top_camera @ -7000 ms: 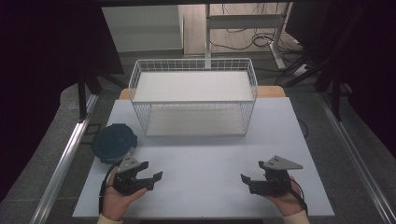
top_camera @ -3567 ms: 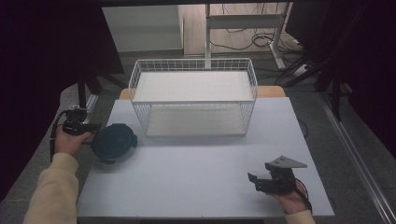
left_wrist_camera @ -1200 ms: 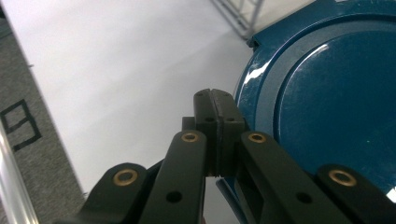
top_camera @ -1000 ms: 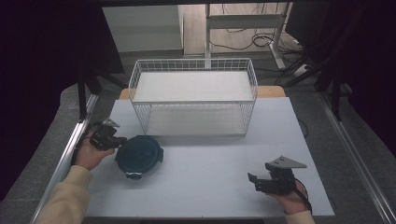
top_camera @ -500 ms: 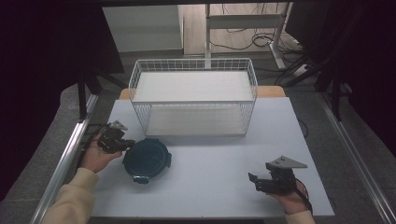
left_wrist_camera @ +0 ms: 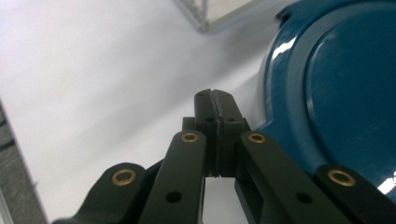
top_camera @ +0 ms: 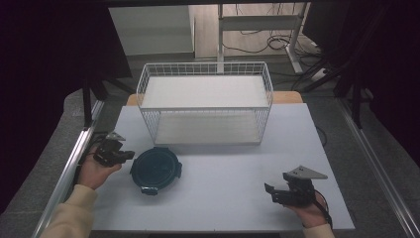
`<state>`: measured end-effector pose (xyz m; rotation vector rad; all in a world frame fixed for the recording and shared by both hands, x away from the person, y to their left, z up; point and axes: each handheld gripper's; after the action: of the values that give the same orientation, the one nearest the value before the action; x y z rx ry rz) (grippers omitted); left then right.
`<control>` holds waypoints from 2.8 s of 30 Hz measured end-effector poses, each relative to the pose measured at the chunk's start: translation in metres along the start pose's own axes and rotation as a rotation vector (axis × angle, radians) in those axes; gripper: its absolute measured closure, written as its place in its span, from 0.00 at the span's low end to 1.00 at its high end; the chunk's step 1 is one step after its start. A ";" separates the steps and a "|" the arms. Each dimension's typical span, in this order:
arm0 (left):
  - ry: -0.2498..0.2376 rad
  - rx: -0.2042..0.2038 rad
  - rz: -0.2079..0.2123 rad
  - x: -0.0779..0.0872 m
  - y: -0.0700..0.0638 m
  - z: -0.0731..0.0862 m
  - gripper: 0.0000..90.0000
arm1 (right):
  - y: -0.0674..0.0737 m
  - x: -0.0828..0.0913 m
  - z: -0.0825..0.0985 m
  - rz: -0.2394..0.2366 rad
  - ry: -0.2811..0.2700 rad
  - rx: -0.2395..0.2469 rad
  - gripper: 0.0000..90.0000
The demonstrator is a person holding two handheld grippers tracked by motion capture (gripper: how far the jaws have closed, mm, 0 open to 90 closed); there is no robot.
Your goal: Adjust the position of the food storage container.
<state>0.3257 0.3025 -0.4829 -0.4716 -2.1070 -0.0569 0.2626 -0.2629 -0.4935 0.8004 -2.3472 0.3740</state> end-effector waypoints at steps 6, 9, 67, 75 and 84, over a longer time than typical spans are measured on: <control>0.030 0.035 -0.002 -0.002 0.006 0.015 1.00 | 0.001 0.000 0.000 0.000 0.001 0.001 0.21; 0.046 0.045 0.012 -0.005 0.007 0.023 1.00 | 0.001 -0.001 0.000 -0.001 0.002 0.001 0.21; 0.107 -0.007 0.289 -0.054 -0.089 0.025 1.00 | 0.001 0.002 0.000 0.006 -0.007 -0.006 0.21; 0.112 -0.032 0.304 -0.060 -0.106 0.016 1.00 | 0.001 0.003 0.000 0.006 -0.007 -0.005 0.21; 0.109 -0.063 0.338 -0.062 -0.127 0.008 1.00 | 0.000 0.003 0.001 0.005 -0.008 -0.004 0.21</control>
<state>0.3041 0.1676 -0.5198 -0.8371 -1.8985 0.0456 0.2603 -0.2645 -0.4920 0.7960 -2.3572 0.3686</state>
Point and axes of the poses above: each handheld gripper's, and its own axes: x roughly backward along the jaws, z roughly out of its underside, y roughly to its left, and after that the axes turned 10 degrees about x, right-handed
